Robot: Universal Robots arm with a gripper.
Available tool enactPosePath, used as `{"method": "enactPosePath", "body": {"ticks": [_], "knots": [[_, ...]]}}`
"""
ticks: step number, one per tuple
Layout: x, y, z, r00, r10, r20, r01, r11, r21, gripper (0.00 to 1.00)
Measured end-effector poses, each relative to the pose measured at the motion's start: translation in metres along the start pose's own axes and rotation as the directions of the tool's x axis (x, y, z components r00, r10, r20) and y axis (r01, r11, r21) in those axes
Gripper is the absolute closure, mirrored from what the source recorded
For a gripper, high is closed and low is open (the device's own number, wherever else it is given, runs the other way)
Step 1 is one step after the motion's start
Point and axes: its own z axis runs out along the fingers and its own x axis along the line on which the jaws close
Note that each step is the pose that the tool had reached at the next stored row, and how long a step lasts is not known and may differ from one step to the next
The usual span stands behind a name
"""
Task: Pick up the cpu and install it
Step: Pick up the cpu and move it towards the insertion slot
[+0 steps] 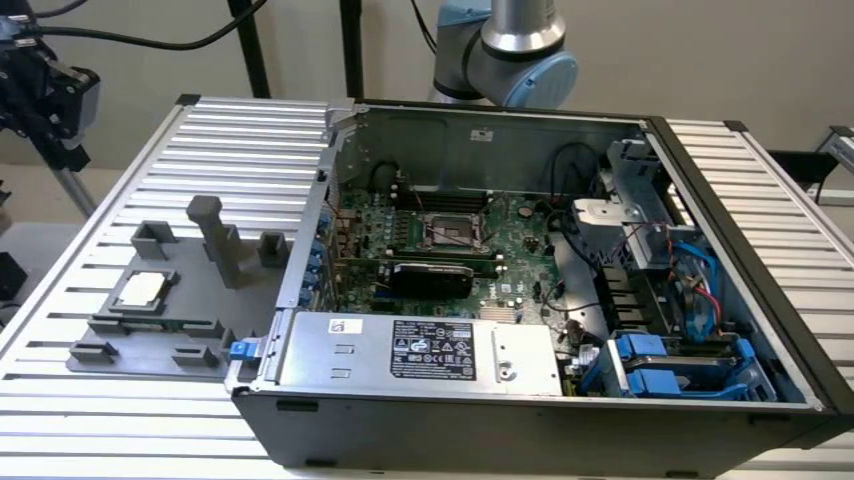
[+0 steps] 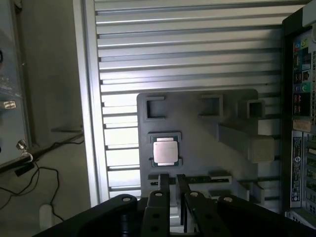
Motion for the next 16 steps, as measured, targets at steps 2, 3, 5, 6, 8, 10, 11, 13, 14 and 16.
{"method": "enactPosePath", "body": {"ticks": [2, 3, 5, 6, 8, 10, 11, 13, 14, 16], "knots": [[0.000, 0.0000, 0.0000, 1.0000, 0.000, 0.0000, 0.000, 1.0000, 0.0000, 0.70], [0.000, 0.0000, 0.0000, 1.0000, 0.000, 0.0001, 0.000, 1.0000, -0.0001, 0.64], [0.000, 0.0000, 0.0000, 1.0000, 0.000, 0.0000, 0.000, 1.0000, 0.0000, 0.58], [0.000, 0.0000, 0.0000, 1.0000, 0.000, -0.0001, 0.000, 1.0000, 0.0001, 0.53], [0.000, 0.0000, 0.0003, 1.0000, 0.000, -0.0001, 0.000, 1.0000, 0.0002, 0.47], [0.000, 0.0000, 0.0020, 1.0000, 0.000, 0.0003, 0.000, 1.0000, 0.0000, 0.35], [0.000, 0.0000, 0.0034, 1.0000, 0.000, 0.0002, 0.000, 1.0000, 0.0001, 0.29], [0.000, 0.0000, 0.0070, 1.0000, 0.000, 0.0001, 0.000, 1.0000, 0.0002, 0.29], [0.000, 0.0000, 0.0088, 1.0000, 0.000, 0.0001, 0.000, 1.0000, 0.0002, 0.23], [0.000, -0.0002, 0.0124, 1.0000, 0.000, 0.0000, 0.000, 1.0000, 0.0002, 0.23]]}}
